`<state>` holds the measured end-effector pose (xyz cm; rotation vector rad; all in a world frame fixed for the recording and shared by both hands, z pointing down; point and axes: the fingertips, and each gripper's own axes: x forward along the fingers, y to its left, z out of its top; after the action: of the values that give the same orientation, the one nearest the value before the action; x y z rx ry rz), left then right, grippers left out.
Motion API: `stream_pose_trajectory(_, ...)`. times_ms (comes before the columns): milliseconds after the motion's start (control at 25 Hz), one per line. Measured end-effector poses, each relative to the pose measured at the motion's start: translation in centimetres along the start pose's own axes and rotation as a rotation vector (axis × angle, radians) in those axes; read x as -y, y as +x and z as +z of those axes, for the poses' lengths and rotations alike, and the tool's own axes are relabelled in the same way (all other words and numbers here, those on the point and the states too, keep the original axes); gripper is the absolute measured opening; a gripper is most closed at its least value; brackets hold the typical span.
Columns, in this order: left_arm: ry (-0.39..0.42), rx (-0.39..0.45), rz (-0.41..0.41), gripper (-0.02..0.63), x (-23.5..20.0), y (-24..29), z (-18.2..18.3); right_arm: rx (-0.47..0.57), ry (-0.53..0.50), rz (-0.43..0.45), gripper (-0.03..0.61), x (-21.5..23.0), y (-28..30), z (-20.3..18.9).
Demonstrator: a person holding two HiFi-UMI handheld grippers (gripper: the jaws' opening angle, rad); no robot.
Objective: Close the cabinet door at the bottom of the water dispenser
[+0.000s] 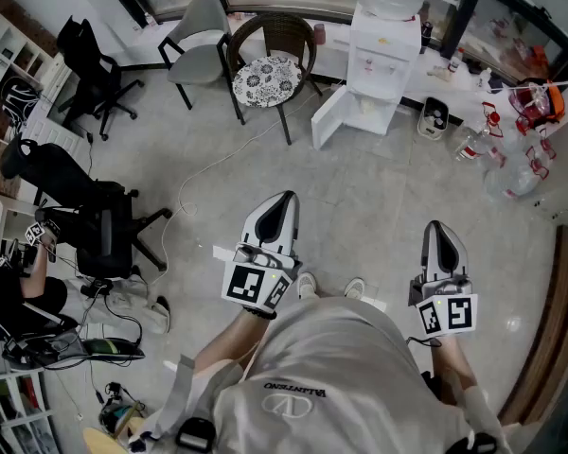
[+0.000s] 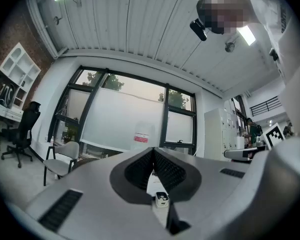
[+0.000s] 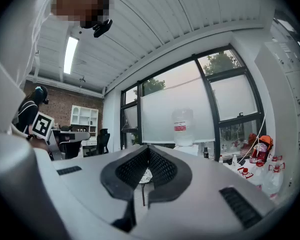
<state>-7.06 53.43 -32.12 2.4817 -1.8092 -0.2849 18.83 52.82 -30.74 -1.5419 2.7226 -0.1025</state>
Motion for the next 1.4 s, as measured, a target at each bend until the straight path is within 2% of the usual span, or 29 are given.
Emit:
stream_pose_trajectory(680,-0.028,-0.006,-0.017,0.006,-2.2,-0.9,-0.4,0.003,0.010,-0.012,0.017,-2.5,1.2,-0.1)
stream_pose_trajectory(1400,-0.049,-0.040,-0.045,0.006,-8.7,-2.0,-1.8,-0.033,0.000,-0.032,0.017,-7.8,4.2,-2.1)
